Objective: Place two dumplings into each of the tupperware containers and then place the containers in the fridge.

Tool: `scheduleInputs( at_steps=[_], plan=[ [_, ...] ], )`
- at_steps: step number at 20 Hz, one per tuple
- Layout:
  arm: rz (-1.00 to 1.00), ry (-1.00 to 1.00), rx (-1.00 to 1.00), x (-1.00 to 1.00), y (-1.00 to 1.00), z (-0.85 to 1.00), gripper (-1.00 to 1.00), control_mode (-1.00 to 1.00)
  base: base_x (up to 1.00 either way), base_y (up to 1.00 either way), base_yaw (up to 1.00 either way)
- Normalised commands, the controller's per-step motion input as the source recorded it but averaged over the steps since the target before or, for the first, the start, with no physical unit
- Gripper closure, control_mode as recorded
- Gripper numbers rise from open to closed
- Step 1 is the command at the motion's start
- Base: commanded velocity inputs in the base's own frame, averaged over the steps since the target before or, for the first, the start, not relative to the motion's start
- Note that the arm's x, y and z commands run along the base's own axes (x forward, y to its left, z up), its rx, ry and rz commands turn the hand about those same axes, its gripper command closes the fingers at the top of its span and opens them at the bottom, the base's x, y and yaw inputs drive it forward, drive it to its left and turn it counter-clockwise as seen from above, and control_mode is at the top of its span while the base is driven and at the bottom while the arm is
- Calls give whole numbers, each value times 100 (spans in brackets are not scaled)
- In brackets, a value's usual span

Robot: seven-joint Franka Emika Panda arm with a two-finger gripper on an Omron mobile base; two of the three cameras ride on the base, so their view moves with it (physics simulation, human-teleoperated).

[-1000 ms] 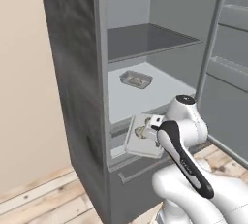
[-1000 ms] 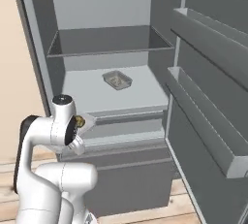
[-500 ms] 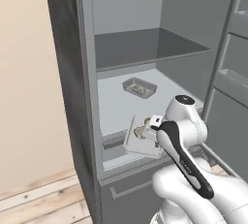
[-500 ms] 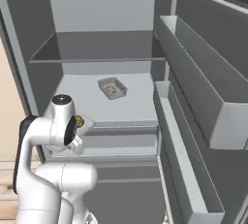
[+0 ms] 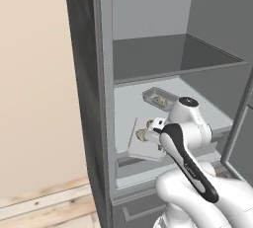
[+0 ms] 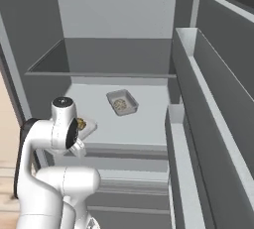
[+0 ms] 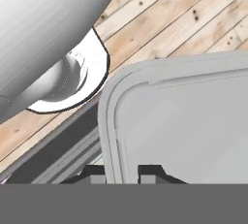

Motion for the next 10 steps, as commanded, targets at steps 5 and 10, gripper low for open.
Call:
scheduleInputs(
  at_steps=[5, 10],
  plan=[
    [10, 0, 3, 12, -33, 15, 100, -100, 6, -3, 4],
    [5, 0, 6, 67, -38, 0, 100, -100, 0, 0, 0]
  ],
)
